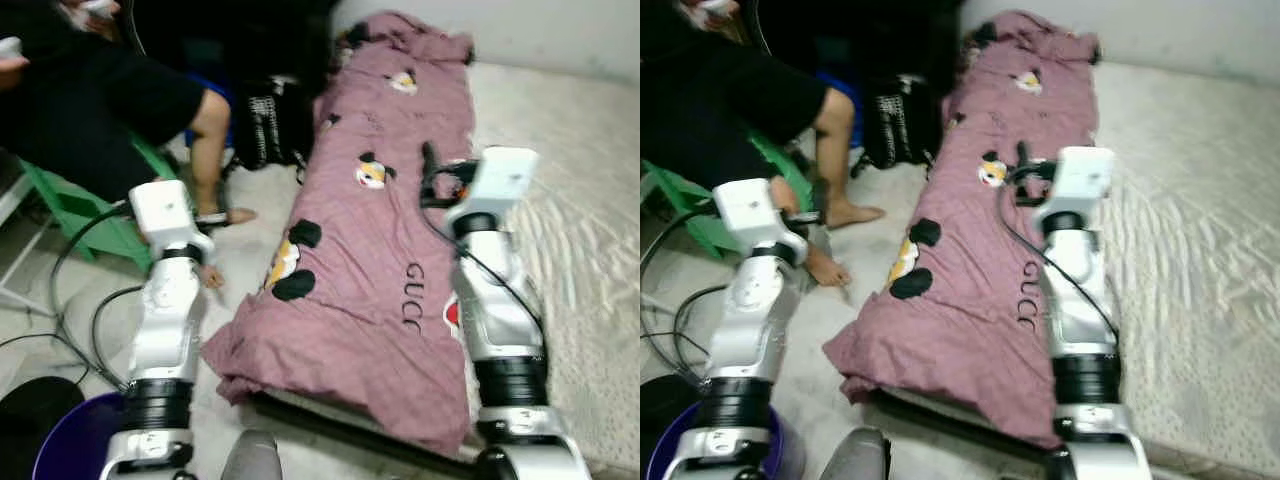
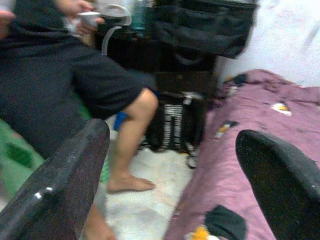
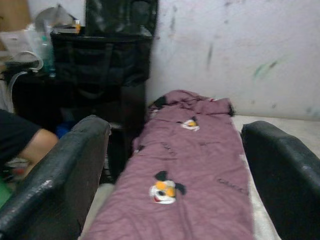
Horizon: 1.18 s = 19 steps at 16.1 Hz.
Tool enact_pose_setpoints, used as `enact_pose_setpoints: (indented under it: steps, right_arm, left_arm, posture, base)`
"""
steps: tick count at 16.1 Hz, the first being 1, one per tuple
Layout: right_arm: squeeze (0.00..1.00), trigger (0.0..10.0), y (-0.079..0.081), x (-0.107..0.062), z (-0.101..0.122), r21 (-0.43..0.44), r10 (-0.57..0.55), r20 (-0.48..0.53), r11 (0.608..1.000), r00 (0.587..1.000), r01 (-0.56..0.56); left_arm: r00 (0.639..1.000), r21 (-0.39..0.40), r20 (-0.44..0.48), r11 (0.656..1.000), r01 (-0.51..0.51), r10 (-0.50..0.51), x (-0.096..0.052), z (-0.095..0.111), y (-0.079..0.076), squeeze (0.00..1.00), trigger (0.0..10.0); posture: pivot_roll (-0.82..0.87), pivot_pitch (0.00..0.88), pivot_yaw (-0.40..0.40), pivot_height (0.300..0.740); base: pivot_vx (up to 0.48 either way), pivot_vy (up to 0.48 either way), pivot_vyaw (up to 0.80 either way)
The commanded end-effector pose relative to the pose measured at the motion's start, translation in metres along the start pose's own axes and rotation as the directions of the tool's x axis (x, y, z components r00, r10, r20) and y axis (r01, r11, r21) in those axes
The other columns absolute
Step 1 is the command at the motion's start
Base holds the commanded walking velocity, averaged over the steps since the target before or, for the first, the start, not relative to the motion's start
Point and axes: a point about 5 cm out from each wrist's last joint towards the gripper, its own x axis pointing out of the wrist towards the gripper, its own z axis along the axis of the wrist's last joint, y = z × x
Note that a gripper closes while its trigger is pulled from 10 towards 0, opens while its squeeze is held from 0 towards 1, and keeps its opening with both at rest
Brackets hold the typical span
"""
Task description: Clean up the room
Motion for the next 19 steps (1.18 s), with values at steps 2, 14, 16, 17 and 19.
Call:
enact_pose_setpoints:
  steps: [2,14,16,17,19]
  right_arm:
    - [0.00,10.0,-0.0128,-0.0017,-0.0046,-0.031,-0.064,-0.021,0.998,0.998,0.063]
    - [0.00,10.0,-0.0161,-0.0011,-0.0095,-0.042,-0.082,-0.048,0.996,0.995,0.080]
    - [0.00,10.0,-0.0150,-0.0017,-0.0099,-0.059,-0.070,-0.044,0.996,0.997,0.068]
    - [0.00,10.0,-0.0142,-0.0024,-0.0105,-0.056,-0.065,-0.046,0.996,0.997,0.063]
    - [0.00,10.0,-0.0138,-0.0030,-0.0115,-0.057,-0.061,-0.049,0.997,0.997,0.059]
  left_arm:
    - [1.000,0.021,0.005,0.999,0.028,-0.028,0.0016,0.0011,-0.0093,0.00,10.0]
    - [0.999,0.013,0.008,0.999,0.041,-0.041,0.0026,-0.0011,-0.0164,0.00,10.0]
    - [0.999,0.011,0.007,0.999,0.044,-0.044,0.0018,-0.0017,-0.0169,0.00,10.0]
    - [0.999,0.010,0.008,0.999,0.044,-0.044,0.0012,-0.0019,-0.0171,0.00,10.0]
    - [0.999,0.009,0.009,0.999,0.045,-0.045,0.0007,-0.0023,-0.0172,0.00,10.0]
  posture:
    - [0.04,0.000,0.023,0.740]
    - [0.03,0.000,0.007,0.740]
    - [0.03,0.000,0.005,0.740]
    - [0.03,0.000,0.003,0.740]
    - [0.03,0.000,0.002,0.740]
  base:
    - [0.000,0.000,0.00]
    - [0.000,0.000,-0.60]
    - [0.000,0.000,0.00]
    - [0.000,0.000,0.00]
    - [0.000,0.000,0.00]
